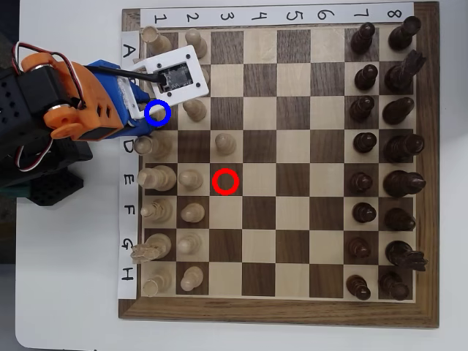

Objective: Move the piece to destination

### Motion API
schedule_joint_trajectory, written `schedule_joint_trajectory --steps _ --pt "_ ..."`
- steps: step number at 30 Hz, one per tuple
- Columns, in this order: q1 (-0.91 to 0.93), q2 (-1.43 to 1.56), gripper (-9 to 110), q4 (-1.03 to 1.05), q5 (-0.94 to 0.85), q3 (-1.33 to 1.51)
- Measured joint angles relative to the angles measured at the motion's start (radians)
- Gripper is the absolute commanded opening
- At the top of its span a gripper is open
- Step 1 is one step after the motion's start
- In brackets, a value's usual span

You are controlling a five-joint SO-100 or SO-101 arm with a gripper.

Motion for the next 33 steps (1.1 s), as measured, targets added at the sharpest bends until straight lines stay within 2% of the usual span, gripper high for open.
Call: schedule_joint_trajectory --steps 8,33 --pt "-0.002 0.0 18 0.002 0.0 -0.012" --pt "-0.035 0.0 17 0.103 0.0 -0.212"
